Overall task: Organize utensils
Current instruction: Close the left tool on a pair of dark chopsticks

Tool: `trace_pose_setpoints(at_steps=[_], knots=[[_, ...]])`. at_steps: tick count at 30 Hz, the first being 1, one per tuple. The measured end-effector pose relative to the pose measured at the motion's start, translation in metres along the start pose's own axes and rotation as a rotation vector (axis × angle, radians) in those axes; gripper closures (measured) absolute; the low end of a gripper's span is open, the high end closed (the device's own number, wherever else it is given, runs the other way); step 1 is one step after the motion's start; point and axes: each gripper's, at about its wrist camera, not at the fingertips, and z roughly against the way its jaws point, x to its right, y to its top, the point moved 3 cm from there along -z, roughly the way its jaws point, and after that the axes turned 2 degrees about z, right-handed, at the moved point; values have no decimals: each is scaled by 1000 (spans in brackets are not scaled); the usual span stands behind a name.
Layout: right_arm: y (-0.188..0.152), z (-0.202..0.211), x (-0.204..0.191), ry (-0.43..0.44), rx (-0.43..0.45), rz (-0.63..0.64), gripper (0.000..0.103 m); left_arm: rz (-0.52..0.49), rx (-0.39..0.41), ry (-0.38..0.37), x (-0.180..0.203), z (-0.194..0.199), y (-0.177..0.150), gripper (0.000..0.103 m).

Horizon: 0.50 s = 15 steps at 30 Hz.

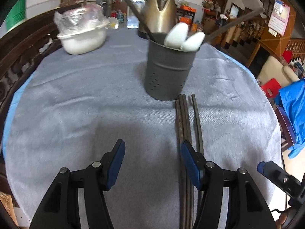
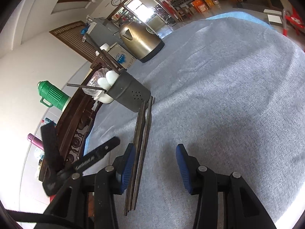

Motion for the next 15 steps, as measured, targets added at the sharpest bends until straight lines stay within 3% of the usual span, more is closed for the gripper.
trace_pose_setpoints(at_steps=[15], knots=[[4, -7, 18, -1, -6, -38, 55, 10, -90, -30, 9, -38, 19, 41]])
